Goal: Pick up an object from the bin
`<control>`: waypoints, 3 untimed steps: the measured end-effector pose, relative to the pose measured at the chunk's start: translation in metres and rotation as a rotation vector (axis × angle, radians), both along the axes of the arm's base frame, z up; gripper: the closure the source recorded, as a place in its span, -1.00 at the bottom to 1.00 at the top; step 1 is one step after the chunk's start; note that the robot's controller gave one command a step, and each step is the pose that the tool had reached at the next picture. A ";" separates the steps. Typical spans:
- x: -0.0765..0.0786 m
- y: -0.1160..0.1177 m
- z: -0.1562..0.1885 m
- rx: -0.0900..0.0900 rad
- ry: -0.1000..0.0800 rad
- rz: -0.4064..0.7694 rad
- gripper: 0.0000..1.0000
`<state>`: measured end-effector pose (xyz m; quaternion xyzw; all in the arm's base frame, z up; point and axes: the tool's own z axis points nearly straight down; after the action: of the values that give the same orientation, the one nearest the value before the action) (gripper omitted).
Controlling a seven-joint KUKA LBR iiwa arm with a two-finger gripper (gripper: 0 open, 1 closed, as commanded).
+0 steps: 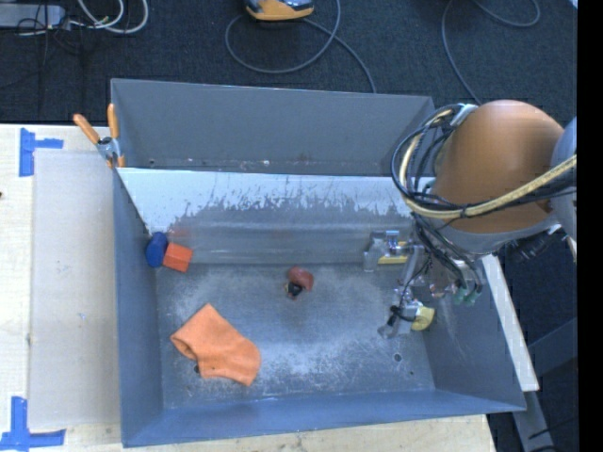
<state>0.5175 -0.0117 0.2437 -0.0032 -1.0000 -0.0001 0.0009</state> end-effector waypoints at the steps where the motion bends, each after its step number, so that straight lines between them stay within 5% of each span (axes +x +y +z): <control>1: 0.026 0.020 -0.064 0.000 -0.003 -0.018 -1.00; 2: 0.058 0.070 -0.085 0.001 0.001 0.019 -1.00; 3: 0.094 0.049 -0.101 0.001 -0.005 0.141 -1.00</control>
Offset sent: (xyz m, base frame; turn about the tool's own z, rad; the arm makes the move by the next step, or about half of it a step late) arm 0.0572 0.0678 -0.0837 -0.0150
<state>0.6113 0.0377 0.1431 0.0672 -0.9977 -0.0004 -0.0014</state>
